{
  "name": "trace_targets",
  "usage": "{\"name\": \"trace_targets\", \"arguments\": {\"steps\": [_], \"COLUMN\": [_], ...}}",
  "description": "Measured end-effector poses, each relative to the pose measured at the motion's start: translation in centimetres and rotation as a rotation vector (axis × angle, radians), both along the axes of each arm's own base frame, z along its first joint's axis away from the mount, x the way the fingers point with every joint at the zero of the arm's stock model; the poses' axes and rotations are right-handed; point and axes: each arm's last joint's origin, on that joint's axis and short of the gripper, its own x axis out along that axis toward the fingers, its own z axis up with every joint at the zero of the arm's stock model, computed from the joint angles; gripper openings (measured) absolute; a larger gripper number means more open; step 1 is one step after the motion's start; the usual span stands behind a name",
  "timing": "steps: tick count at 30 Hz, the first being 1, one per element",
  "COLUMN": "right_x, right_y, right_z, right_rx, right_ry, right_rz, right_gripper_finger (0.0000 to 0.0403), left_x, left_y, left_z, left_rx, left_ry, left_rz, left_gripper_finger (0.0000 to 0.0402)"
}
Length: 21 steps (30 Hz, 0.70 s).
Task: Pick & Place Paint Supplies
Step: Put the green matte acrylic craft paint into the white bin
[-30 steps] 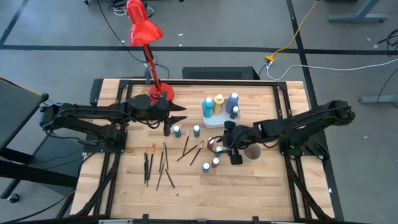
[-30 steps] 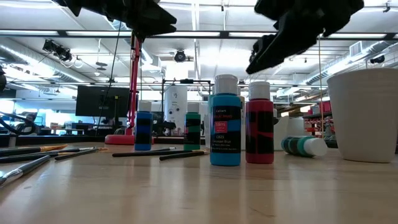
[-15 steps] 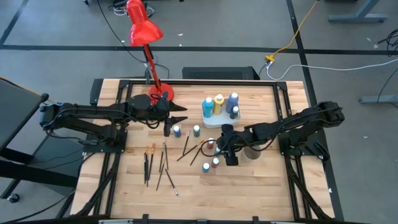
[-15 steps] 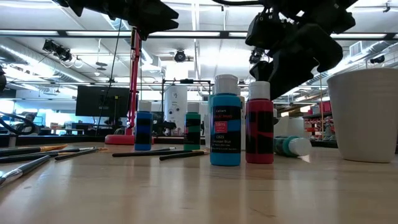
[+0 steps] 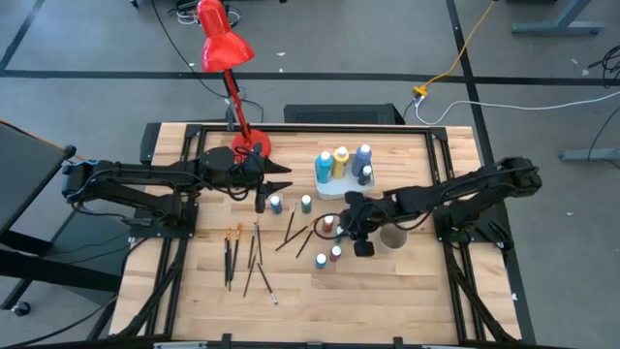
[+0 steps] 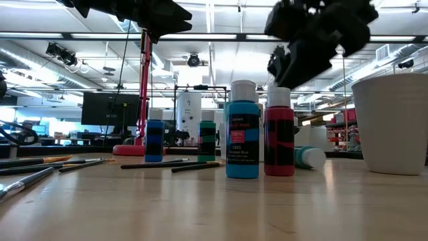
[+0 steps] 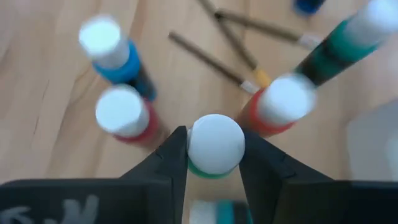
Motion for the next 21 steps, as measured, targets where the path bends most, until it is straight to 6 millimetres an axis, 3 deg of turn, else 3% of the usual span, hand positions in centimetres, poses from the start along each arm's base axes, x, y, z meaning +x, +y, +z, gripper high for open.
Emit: {"name": "trace_targets", "arguments": {"steps": [6, 9, 15, 21], "right_x": [-1.2, -1.9, -2.4, -2.3], "right_y": [-1.8, -3.4, -7.2, -10.0], "right_z": [4.8, 6.2, 6.6, 4.2], "right_rx": [-0.229, -0.293, -0.286, -0.161], "right_ry": [-0.016, 0.003, 0.007, -0.055], "right_rz": [-0.133, -0.227, -0.440, -0.651], "right_gripper_finger": [0.0136, 0.0127, 0.0113, 0.0126], "left_x": [0.0, 0.0, 0.0, 0.1], "left_y": [0.0, 0.0, 0.0, 0.0], "left_z": [0.0, -0.1, 0.0, -0.1], "left_rx": [0.004, 0.008, 0.016, 0.018], "left_ry": [0.001, 0.003, 0.004, 0.005], "left_rz": [-0.001, -0.001, -0.003, -0.003], "left_gripper_finger": [0.0178, 0.0178, 0.0178, 0.0178]}}
